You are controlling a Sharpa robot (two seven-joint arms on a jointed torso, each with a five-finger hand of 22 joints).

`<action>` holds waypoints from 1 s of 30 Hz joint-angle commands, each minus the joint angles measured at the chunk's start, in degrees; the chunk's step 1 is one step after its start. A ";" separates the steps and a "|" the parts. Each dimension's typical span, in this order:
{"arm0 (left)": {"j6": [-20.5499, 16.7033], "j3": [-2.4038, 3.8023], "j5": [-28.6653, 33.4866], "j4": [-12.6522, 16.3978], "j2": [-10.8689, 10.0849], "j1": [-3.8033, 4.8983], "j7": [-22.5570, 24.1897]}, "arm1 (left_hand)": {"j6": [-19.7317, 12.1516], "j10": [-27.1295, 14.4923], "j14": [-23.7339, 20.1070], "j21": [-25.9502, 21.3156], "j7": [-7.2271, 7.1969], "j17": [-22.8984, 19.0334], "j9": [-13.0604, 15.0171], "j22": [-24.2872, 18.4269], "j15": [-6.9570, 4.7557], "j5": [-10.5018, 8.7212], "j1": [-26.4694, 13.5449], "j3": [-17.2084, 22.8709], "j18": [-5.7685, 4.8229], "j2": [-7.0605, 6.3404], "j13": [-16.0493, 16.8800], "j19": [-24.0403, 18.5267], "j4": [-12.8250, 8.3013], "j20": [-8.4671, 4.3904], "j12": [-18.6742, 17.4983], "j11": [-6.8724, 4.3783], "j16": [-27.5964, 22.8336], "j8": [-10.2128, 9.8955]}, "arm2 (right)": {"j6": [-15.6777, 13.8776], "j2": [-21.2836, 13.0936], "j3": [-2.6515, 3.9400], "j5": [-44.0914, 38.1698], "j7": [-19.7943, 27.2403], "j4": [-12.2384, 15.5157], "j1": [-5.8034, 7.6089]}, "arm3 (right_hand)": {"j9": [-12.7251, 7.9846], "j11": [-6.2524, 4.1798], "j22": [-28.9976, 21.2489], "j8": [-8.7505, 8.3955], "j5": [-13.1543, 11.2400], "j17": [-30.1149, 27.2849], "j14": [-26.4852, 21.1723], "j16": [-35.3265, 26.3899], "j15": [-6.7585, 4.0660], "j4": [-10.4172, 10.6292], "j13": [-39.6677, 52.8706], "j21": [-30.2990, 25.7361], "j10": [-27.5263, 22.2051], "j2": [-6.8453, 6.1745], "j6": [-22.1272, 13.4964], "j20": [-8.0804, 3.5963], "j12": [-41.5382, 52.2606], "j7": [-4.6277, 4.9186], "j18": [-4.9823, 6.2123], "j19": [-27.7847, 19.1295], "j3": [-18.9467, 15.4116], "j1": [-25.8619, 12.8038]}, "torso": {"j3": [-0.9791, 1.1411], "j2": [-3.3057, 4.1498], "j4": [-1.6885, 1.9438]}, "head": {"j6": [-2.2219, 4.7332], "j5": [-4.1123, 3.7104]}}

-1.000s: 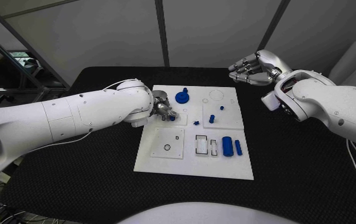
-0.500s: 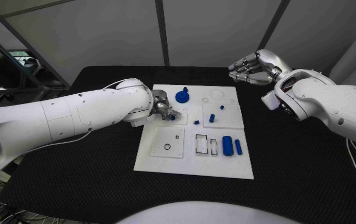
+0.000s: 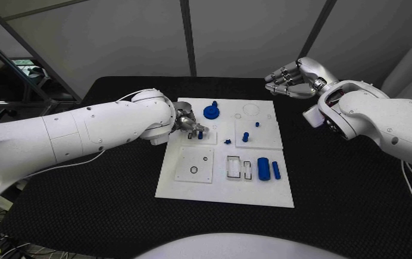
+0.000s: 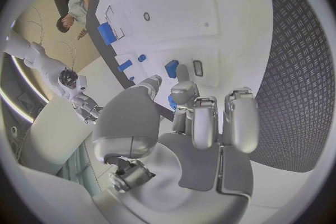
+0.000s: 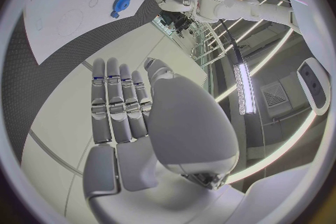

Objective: Assemble the parts on the task board

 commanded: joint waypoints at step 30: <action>14.99 3.85 -0.23 -19.14 7.93 6.53 -0.22 | -6.56 -10.15 5.23 -4.84 4.40 12.42 -6.89 -1.18 2.79 -0.14 9.60 -7.10 0.32 2.36 -16.41 -3.73 0.43 2.90 -14.30 3.94 -0.23 -7.85 | 0.54 0.79 0.03 0.16 0.09 -0.81 0.09 | -0.02 0.12 -0.12 -0.04 0.41 -0.14 0.10 -0.34 0.45 0.21 0.01 -0.44 -0.43 0.11 -0.30 0.00 -0.20 0.04 0.59 0.35 0.22 -0.57 | -0.08 0.35 -0.13 | 0.42 0.28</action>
